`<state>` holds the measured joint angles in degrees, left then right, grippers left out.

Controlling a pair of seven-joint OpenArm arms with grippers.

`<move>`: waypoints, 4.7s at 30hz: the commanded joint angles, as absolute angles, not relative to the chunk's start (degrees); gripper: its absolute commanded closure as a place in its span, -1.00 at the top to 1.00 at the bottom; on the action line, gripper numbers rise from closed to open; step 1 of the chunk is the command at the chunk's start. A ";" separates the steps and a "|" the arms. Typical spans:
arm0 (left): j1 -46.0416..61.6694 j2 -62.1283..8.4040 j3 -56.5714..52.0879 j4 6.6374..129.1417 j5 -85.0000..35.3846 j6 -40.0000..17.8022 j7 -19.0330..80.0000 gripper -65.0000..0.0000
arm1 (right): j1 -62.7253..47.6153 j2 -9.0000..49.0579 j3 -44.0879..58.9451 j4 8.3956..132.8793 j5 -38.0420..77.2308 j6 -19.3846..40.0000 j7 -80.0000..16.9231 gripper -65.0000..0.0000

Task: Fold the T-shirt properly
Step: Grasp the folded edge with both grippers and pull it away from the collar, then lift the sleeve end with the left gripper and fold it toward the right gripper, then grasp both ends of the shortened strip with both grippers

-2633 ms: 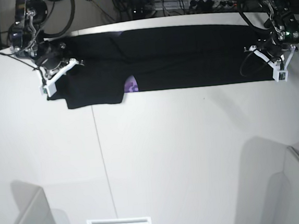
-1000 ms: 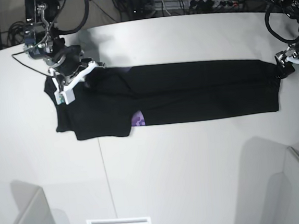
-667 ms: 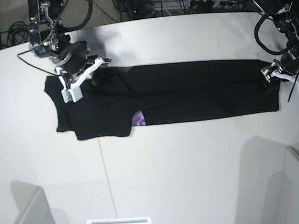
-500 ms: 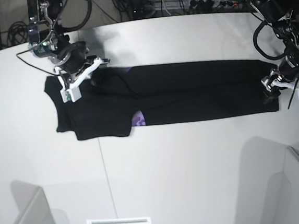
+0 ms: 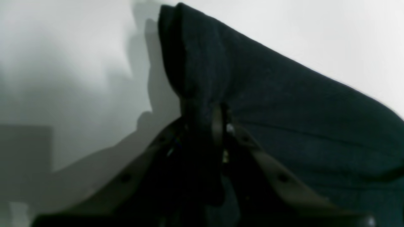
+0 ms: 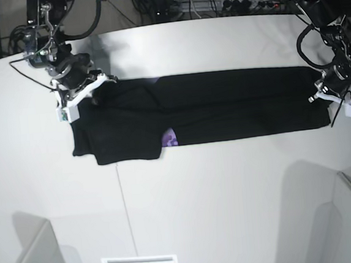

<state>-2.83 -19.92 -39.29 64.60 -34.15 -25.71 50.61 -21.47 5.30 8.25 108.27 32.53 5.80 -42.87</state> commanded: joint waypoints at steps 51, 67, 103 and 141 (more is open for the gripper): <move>2.42 -4.62 -11.30 102.11 -32.13 -9.01 61.58 -1.00 | -20.62 5.41 9.71 109.23 33.10 5.76 -41.80 -1.00; -0.66 -1.27 -10.59 95.34 -32.22 -9.01 61.58 -1.00 | -20.62 5.41 9.71 109.23 33.10 5.76 -41.71 -1.00; -1.98 7.08 -1.63 93.58 -32.66 -9.36 61.49 0.59 | -19.82 5.41 12.70 109.23 33.10 5.76 -41.89 -1.00; 8.92 -12.09 -43.03 95.52 -32.22 -14.90 61.32 -1.00 | 2.24 16.48 10.59 74.33 59.30 12.00 -57.89 0.46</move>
<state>9.67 -11.09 -42.94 94.54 -31.35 -14.81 62.39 1.87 15.86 10.48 73.71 59.81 11.79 -57.04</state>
